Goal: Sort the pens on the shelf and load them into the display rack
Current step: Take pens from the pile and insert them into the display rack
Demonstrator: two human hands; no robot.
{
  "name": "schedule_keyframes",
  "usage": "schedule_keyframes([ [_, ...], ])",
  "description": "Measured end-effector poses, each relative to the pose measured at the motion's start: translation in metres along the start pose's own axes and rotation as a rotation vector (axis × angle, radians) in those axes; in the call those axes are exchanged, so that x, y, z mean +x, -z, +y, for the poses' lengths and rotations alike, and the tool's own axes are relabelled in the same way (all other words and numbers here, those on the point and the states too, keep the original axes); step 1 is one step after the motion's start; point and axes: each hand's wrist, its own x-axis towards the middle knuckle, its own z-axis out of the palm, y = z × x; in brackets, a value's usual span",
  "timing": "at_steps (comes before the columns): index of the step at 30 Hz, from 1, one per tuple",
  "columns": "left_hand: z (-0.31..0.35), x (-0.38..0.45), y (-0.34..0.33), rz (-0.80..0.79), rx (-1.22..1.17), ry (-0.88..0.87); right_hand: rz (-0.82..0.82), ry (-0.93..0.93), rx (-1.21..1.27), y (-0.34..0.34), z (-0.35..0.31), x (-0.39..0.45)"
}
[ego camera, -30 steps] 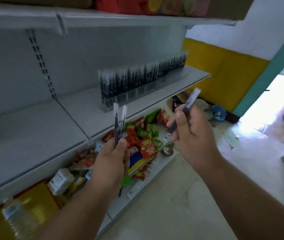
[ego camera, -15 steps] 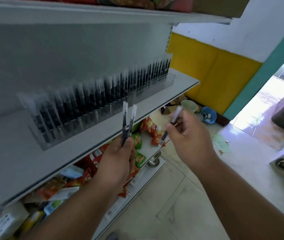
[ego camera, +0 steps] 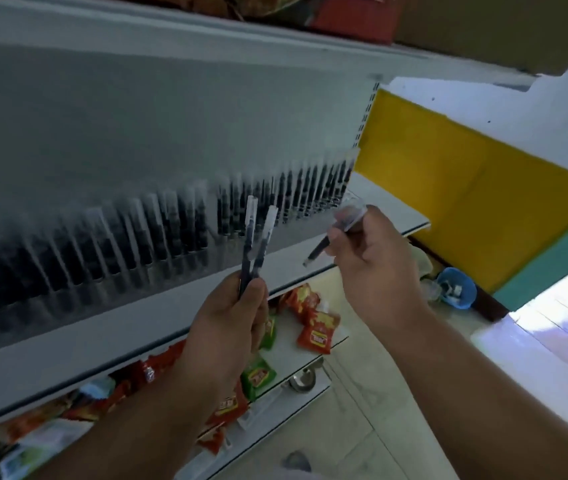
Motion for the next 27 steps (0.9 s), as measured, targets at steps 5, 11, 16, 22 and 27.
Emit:
schedule_keyframes([
  [5,-0.007,0.018,-0.039,0.183,-0.071,-0.080,-0.117,0.207,0.049,-0.004,0.021,0.074],
  [11,-0.017,0.018,-0.057,0.349,-0.127,-0.099,-0.264,0.290,0.089,-0.022,0.030,0.117],
  [16,-0.016,0.013,-0.055,0.410,-0.107,-0.133,-0.366,0.312,0.077,-0.040,0.029,0.127],
  [22,-0.015,0.010,-0.050,0.388,-0.034,-0.117,-0.391,0.331,-0.050,-0.044,0.026,0.131],
  [27,-0.012,0.012,-0.041,0.366,-0.045,-0.082,-0.354,0.381,-0.065,-0.035,0.018,0.140],
])
